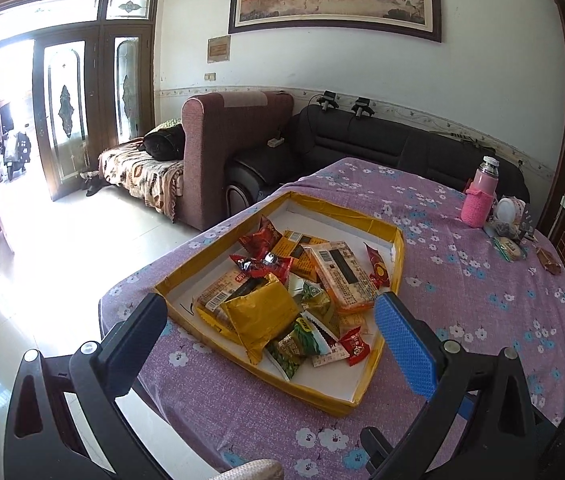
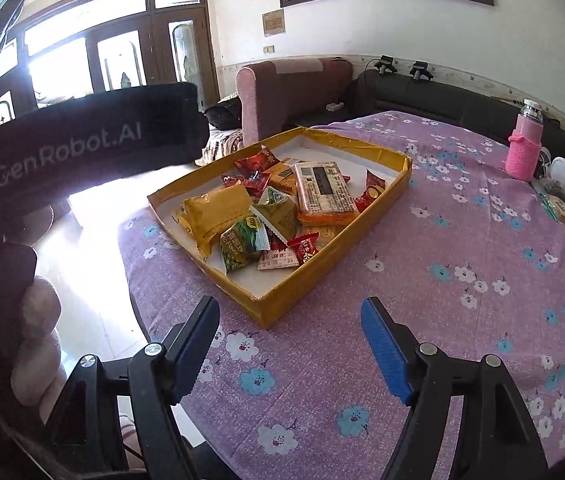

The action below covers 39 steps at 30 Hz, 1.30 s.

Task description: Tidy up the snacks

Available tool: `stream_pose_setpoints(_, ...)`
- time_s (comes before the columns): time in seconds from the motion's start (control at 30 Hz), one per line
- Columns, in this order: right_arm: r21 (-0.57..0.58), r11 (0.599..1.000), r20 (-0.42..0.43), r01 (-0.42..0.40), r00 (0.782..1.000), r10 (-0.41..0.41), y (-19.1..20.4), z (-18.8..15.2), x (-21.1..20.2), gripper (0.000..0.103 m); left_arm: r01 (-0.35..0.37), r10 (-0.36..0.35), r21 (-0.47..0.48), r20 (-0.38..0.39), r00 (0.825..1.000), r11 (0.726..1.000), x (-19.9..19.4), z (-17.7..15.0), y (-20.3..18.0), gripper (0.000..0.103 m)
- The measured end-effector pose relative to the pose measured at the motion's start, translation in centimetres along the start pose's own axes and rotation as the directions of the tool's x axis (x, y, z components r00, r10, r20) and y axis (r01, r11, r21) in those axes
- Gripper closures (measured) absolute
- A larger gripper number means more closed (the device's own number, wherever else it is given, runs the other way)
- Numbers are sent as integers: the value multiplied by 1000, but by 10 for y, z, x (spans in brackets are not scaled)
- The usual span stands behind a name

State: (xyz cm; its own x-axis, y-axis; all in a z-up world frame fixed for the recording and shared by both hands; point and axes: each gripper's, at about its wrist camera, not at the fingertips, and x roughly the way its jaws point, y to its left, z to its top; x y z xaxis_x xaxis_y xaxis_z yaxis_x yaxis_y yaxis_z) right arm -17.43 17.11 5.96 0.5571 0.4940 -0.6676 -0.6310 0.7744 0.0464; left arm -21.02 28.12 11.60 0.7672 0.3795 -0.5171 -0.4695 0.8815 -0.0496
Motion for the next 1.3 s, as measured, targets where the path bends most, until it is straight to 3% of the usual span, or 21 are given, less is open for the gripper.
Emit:
stream_pose_setpoints(0.6,-14,1000,-27,-8,1000,8,-3,-1,17,28,0,0,3,-62,998,1000,26,-1,1,0)
stream_pose_setpoints(1.3,18,1000,-34,-17,999,17,-15,-2,22,28,4,-1,26,-82,997,1000,33,-2,-11,0)
